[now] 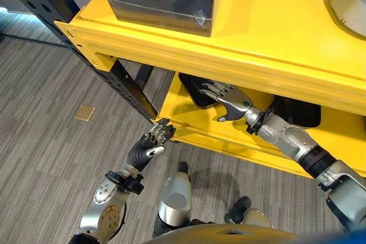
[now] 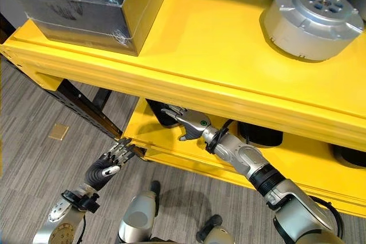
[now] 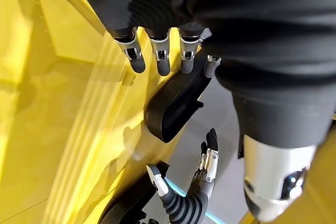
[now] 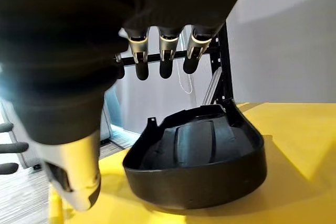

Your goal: Move parts from the plastic box to the shelf.

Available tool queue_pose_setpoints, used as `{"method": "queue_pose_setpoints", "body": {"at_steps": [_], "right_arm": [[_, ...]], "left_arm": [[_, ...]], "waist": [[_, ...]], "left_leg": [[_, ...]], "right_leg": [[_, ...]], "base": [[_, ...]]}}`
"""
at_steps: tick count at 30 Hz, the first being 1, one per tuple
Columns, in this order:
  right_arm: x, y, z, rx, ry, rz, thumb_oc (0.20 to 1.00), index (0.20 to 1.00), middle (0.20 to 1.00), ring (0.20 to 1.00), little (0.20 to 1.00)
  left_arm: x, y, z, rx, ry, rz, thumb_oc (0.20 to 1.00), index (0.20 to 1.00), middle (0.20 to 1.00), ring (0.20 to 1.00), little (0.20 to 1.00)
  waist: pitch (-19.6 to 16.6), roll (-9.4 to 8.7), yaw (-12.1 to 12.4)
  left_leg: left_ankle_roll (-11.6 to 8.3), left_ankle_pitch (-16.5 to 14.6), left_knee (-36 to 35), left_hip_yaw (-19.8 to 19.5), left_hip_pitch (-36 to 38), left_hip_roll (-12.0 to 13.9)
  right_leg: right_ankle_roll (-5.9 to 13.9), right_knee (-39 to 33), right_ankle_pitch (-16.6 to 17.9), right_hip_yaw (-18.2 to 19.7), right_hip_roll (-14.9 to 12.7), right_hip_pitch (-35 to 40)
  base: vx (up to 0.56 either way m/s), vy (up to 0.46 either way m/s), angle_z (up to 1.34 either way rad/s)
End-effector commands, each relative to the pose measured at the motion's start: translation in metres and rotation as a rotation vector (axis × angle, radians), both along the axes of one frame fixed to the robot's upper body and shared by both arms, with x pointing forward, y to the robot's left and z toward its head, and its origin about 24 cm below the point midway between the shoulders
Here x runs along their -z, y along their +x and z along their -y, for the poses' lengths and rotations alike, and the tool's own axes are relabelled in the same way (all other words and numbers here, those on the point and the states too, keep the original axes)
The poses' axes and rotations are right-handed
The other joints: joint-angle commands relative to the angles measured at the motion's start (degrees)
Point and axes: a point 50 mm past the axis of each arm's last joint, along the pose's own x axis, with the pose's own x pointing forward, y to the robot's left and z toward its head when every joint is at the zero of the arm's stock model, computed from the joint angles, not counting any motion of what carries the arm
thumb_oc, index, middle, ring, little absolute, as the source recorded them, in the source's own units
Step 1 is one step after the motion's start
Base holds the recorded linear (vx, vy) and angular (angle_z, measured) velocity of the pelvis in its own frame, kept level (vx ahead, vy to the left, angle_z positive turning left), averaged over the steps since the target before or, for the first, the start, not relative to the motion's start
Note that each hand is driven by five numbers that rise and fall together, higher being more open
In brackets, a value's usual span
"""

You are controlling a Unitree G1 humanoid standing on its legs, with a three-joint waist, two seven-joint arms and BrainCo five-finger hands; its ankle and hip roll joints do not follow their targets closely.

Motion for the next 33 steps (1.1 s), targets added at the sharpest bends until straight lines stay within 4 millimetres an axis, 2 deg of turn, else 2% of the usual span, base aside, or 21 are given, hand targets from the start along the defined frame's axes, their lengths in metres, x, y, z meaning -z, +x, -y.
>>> {"method": "queue_pose_setpoints", "body": {"at_steps": [1, 8, 14, 18, 24, 25, 26, 27, 28, 33], "right_arm": [[-0.03, 0.016, -0.013, -0.012, 0.04, 0.119, 1.0, 1.0, 1.0, 1.0, 1.0], [-0.025, 0.036, -0.002, 0.134, 0.0, 0.022, 1.0, 1.0, 1.0, 1.0, 1.0], [-0.015, 0.043, -0.002, 0.165, -0.086, -0.045, 1.0, 1.0, 1.0, 1.0, 1.0], [-0.01, 0.047, -0.005, 0.162, -0.185, -0.056, 1.0, 1.0, 1.0, 1.0, 1.0], [0.009, 0.045, -0.007, 0.14, -0.387, -0.092, 1.0, 1.0, 1.0, 1.0, 1.0], [0.015, 0.044, -0.006, 0.149, -0.427, -0.124, 0.959, 0.959, 0.959, 0.959, 0.959], [0.02, 0.043, -0.004, 0.149, -0.453, -0.139, 0.774, 0.774, 0.774, 0.774, 0.774], [0.027, 0.042, -0.002, 0.157, -0.479, -0.156, 0.555, 0.555, 0.555, 0.555, 0.555], [0.031, 0.041, -0.001, 0.157, -0.495, -0.163, 0.2, 0.2, 0.2, 0.2, 0.2], [0.052, 0.039, 0.007, 0.219, -0.488, -0.211, 0.2, 0.2, 0.2, 0.2, 0.2]], "left_arm": [[-0.011, -0.001, 0.01, 0.047, 0.014, 0.071, 1.0, 1.0, 1.0, 1.0, 1.0], [-0.011, 0.005, 0.011, 0.041, 0.018, 0.065, 1.0, 1.0, 1.0, 1.0, 1.0], [-0.014, 0.009, 0.011, 0.05, 0.035, 0.066, 1.0, 1.0, 1.0, 1.0, 1.0], [-0.013, 0.01, 0.011, 0.05, 0.034, 0.064, 1.0, 1.0, 1.0, 1.0, 1.0], [-0.012, 0.009, 0.008, 0.05, 0.039, 0.067, 1.0, 1.0, 1.0, 1.0, 1.0], [-0.011, 0.008, 0.007, 0.049, 0.044, 0.067, 1.0, 1.0, 1.0, 1.0, 1.0], [-0.011, 0.008, 0.005, 0.049, 0.049, 0.067, 1.0, 1.0, 1.0, 1.0, 1.0], [-0.011, 0.008, 0.003, 0.049, 0.052, 0.069, 1.0, 1.0, 1.0, 1.0, 1.0], [-0.011, 0.008, 0.002, 0.05, 0.053, 0.07, 1.0, 1.0, 1.0, 1.0, 1.0], [-0.009, 0.008, -0.002, 0.058, 0.068, 0.07, 1.0, 1.0, 1.0, 1.0, 1.0]], "waist": [[-1.02, 0.8, 0.71], [-0.15, 1.04, 1.45], [0.44, 1.15, 2.47], [0.64, 1.22, 3.06], [0.82, 1.03, 4.16], [0.76, 0.85, 4.45], [0.77, 0.72, 4.64], [0.74, 0.52, 4.92], [0.75, 0.45, 5.06], [1.05, 0.26, 5.91]], "left_leg": [[-1.14, 4.46, -1.95, 2.29, 2.59, 5.33], [-1.28, 4.6, -1.47, 1.87, 1.83, 5.36], [-1.39, 4.79, -1.16, 1.3, 1.13, 5.28], [-1.49, 5.09, -1.35, 1.03, 0.88, 5.29], [-1.59, 5.68, -1.98, 0.7, 0.47, 5.31], [-1.61, 5.75, -2.19, 0.61, 0.53, 5.31], [-1.61, 5.8, -2.24, 0.54, 0.54, 5.38], [-1.58, 5.9, -2.37, 0.53, 0.55, 5.42], [-1.6, 5.95, -2.45, 0.51, 0.53, 5.47], [-1.45, 5.67, -2.13, 0.32, 0.69, 5.36]], "right_leg": [[3.54, 4.97, -1.27, 2.74, -2.61, -1.18], [3.29, 6.26, -1.6, 2.12, -3.27, -1.86], [2.93, 7.76, -2.12, 1.29, -3.58, -2.42], [2.9, 8.52, -2.37, 0.74, -3.86, -2.74], [2.63, 9.39, -3.09, -0.35, -3.88, -2.79], [2.63, 9.26, -3.13, -0.65, -3.89, -2.54], [2.58, 9.36, -3.21, -0.75, -3.9, -2.47], [2.51, 9.27, -3.3, -0.98, -3.77, -2.28], [2.5, 9.26, -3.35, -1.16, -3.74, -2.21], [2.46, 9.56, -3.94, -1.58, -3.56, -1.44]], "base": [[-0.03, 0.022, 0.04], [0.0, 0.018, 0.07], [0.01, 0.009, 0.03], [0.0, 0.013, 0.05], [-0.01, 0.001, 0.05], [0.0, -0.023, 0.06], [0.0, -0.041, 0.04], [0.01, -0.039, -0.01], [0.01, -0.04, -0.01], [-0.01, -0.029, 0.05]]}}
